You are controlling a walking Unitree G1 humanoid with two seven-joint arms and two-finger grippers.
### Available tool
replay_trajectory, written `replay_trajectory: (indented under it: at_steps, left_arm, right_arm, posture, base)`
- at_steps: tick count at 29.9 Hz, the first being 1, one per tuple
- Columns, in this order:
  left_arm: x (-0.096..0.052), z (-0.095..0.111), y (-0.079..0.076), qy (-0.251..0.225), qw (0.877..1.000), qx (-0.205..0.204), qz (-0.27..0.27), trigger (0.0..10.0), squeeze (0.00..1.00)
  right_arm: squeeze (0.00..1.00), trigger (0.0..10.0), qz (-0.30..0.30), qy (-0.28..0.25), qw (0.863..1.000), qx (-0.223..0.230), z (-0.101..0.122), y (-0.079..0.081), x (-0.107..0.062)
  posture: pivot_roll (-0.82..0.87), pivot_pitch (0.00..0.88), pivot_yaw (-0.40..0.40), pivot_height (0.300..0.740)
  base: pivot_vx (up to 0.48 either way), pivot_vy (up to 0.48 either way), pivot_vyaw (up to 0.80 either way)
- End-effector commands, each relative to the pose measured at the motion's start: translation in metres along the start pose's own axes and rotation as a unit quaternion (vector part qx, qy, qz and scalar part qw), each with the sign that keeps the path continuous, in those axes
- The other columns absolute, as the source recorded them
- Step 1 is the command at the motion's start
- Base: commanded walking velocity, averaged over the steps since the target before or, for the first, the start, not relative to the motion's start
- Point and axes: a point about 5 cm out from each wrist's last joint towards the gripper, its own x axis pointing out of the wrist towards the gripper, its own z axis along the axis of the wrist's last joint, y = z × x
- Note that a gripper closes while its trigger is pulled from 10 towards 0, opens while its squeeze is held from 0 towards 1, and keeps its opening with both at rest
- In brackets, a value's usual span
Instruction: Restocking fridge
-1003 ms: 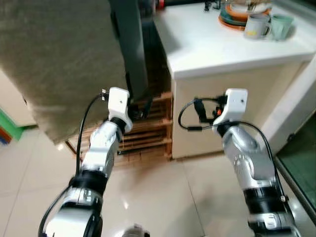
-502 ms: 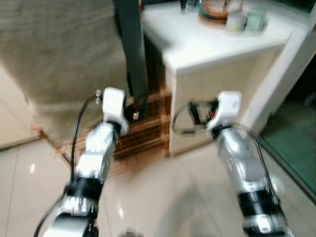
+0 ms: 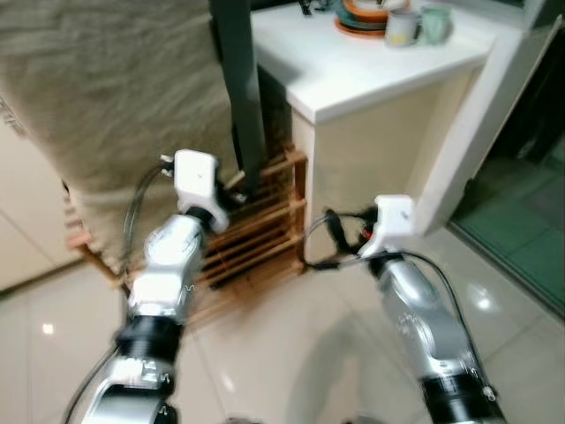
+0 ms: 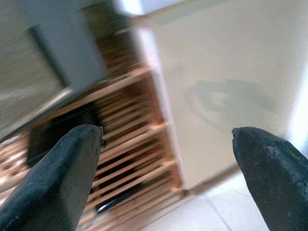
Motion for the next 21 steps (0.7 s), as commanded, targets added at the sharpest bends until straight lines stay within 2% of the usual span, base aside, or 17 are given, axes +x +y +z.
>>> replay_trajectory:
  at_steps: [1, 2, 6, 7, 9, 12, 13, 15, 16, 18, 21]
  left_arm:
    - [-0.006, -0.004, 0.008, 0.014, 1.0, -0.01, 0.007, 10.0, 0.0]
    - [-0.007, -0.003, 0.005, 0.011, 1.0, -0.01, -0.004, 10.0, 0.0]
    - [-0.01, -0.001, 0.0, -0.007, 0.999, -0.035, -0.004, 10.0, 0.0]
    - [-0.011, -0.001, -0.003, -0.008, 0.999, -0.048, -0.004, 10.0, 0.0]
    - [-0.011, -0.001, -0.004, -0.011, 0.999, -0.043, -0.004, 10.0, 0.0]
    - [-0.011, 0.0, -0.001, -0.015, 1.0, -0.021, 0.009, 10.0, 0.0]
    - [-0.011, 0.002, 0.005, -0.014, 0.999, -0.025, 0.029, 10.0, 0.0]
    - [-0.01, 0.004, 0.008, -0.014, 0.999, -0.028, 0.034, 10.0, 0.0]
    - [-0.01, 0.002, 0.014, -0.008, 0.999, -0.01, 0.044, 10.0, 0.0]
    - [-0.011, 0.0, 0.019, -0.004, 0.998, 0.005, 0.064, 10.0, 0.0]
    - [-0.009, -0.001, 0.027, 0.008, 0.996, 0.017, 0.092, 10.0, 0.0]
  right_arm:
    - [0.0, 10.0, -0.02, -0.015, 1.0, 0.016, 0.007, -0.003, -0.003]
    - [0.0, 10.0, -0.037, -0.018, 0.999, 0.017, 0.01, -0.015, -0.009]
    - [0.0, 10.0, -0.03, -0.006, 0.999, -0.023, 0.007, -0.029, -0.017]
    - [0.0, 10.0, -0.034, 0.001, 0.999, -0.02, 0.005, -0.034, -0.017]
    - [0.0, 10.0, -0.034, 0.003, 0.999, -0.018, 0.004, -0.035, -0.017]
    - [0.0, 10.0, -0.016, 0.015, 0.999, -0.024, 0.003, -0.028, -0.016]
    - [0.0, 10.0, 0.009, 0.015, 0.999, -0.04, 0.005, -0.018, -0.018]
    - [0.0, 10.0, 0.016, 0.014, 0.999, -0.044, 0.007, -0.015, -0.017]
    - [0.0, 10.0, 0.029, 0.019, 0.998, -0.051, 0.003, -0.012, -0.018]
    - [0.0, 10.0, 0.03, 0.021, 0.998, -0.052, 0.001, -0.013, -0.02]
    - [0.0, 10.0, 0.023, 0.012, 0.999, -0.047, 0.003, -0.015, -0.018]
  posture:
    - [-0.13, 0.0, 0.138, 0.74]
    - [-0.13, 0.0, 0.132, 0.74]
    - [-0.13, 0.0, 0.114, 0.74]
    - [-0.12, 0.0, 0.083, 0.74]
    - [-0.11, 0.0, 0.053, 0.74]
    - [-0.12, 0.0, 0.023, 0.74]
    - [-0.12, 0.0, 0.016, 0.74]
    - [-0.12, 0.0, 0.015, 0.74]
    - [-0.12, 0.0, 0.025, 0.74]
    - [-0.12, 0.0, 0.031, 0.74]
    - [-0.13, 0.0, 0.052, 0.74]
  base:
    - [0.0, 0.454, -0.74]
    - [0.0, 0.458, -0.74]
    - [0.0, 0.476, -0.74]
    - [0.0, 0.48, -0.67]
    - [0.0, 0.48, -0.56]
    - [0.0, 0.48, 0.0]
    - [0.0, 0.48, 0.0]
    - [0.0, 0.48, 0.0]
    - [0.0, 0.48, 0.0]
    - [0.0, 0.48, 0.0]
    - [0.0, 0.0, 0.0]
